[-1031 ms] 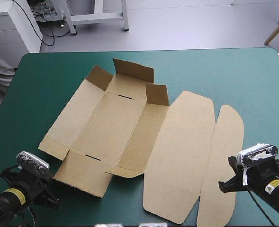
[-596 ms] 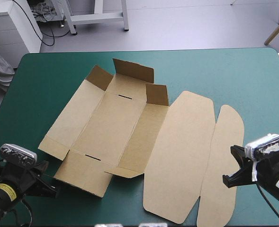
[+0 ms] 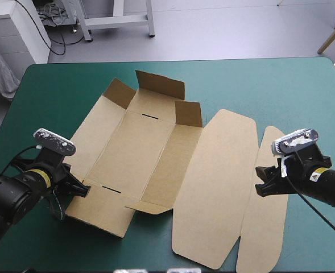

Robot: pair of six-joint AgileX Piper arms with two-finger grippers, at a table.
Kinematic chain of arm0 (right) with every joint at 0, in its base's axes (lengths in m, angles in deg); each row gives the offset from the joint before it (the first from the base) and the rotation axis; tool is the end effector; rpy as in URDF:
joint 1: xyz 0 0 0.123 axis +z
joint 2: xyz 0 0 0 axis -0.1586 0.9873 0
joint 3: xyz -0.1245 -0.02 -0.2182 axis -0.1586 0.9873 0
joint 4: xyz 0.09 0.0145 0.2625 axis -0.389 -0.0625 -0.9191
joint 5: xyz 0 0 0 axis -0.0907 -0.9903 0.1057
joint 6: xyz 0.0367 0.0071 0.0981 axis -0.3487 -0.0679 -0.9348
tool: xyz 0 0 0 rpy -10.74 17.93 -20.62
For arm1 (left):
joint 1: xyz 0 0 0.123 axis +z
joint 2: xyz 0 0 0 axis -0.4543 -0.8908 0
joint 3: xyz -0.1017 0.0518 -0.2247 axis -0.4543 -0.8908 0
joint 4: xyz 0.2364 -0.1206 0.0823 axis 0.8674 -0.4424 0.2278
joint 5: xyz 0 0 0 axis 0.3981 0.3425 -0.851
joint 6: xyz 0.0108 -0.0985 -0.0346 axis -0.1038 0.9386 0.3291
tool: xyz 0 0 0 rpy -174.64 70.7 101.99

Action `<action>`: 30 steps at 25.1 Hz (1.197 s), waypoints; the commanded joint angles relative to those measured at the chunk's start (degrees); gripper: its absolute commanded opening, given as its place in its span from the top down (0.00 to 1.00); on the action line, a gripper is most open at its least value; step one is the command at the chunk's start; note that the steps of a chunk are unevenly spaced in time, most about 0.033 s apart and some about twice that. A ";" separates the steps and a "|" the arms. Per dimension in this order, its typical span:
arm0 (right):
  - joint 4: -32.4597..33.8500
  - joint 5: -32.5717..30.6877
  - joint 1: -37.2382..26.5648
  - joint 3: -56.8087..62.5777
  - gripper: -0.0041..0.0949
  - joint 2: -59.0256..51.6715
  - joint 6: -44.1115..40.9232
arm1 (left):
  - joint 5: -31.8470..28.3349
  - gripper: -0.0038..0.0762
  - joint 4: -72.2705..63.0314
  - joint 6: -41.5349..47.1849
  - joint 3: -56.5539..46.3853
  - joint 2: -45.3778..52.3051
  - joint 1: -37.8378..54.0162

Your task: Fold the box

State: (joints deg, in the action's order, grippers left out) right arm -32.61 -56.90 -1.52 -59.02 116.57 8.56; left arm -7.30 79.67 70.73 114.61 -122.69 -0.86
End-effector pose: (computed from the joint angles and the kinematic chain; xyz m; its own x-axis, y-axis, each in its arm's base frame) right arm 0.1999 0.0520 0.3265 -0.6176 -0.2704 -0.7385 -0.4251 0.9048 0.0242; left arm 0.1995 -0.0736 0.3063 -0.6723 0.3961 -0.6254 0.3242 0.9170 0.2324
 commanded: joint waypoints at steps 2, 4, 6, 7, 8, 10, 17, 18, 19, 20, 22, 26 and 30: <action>-1.01 3.34 0.09 -4.35 0.39 1.92 1.69 | -3.01 0.96 3.53 0.53 2.36 -1.54 -0.07; -1.39 3.48 0.09 -6.92 0.39 3.44 2.28 | -3.22 0.96 4.59 0.53 2.36 -1.54 -0.07; -1.39 3.22 0.14 -10.19 0.33 5.48 3.02 | -3.22 0.96 5.63 0.53 2.36 -1.54 -0.07; -1.39 3.01 0.14 -12.36 0.28 6.96 3.59 | -3.22 0.96 5.72 0.53 2.36 -1.54 -0.07; -1.39 3.01 0.14 -13.83 0.25 7.99 4.05 | -3.22 0.96 5.72 0.53 2.36 -1.54 -0.07; -1.39 2.84 0.14 -17.14 0.22 10.15 4.77 | -3.22 0.96 5.72 0.53 2.36 -1.54 -0.07; -2.73 -1.35 0.14 -29.92 0.22 18.89 7.27 | -3.22 0.96 5.72 0.53 2.36 -1.54 -0.07; -3.53 -2.07 0.14 -31.93 0.22 20.33 7.57 | -3.22 0.96 5.72 0.53 2.36 -1.54 -0.07; -4.20 -2.77 0.14 -33.49 0.22 21.51 8.26 | -3.22 0.96 5.72 0.53 2.36 -1.54 -0.07; -5.04 -3.69 0.14 -35.43 0.22 23.02 9.29 | -3.22 0.96 5.72 0.53 2.36 -1.54 -0.07; -7.55 -7.22 0.36 -41.10 0.22 27.60 12.58 | -2.72 0.96 6.10 0.53 2.36 -1.54 -0.07; -9.13 -11.13 0.36 -49.78 0.22 34.64 14.12 | -1.00 0.96 7.88 0.53 2.36 -1.54 -0.07; -9.16 -12.92 0.36 -57.08 0.22 40.82 14.96 | 0.97 0.96 7.97 0.53 2.36 -1.54 -0.07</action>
State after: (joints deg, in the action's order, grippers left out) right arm -39.90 -70.93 -1.09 -110.61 155.90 22.53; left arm -5.78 85.89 70.73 114.90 -124.62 -0.86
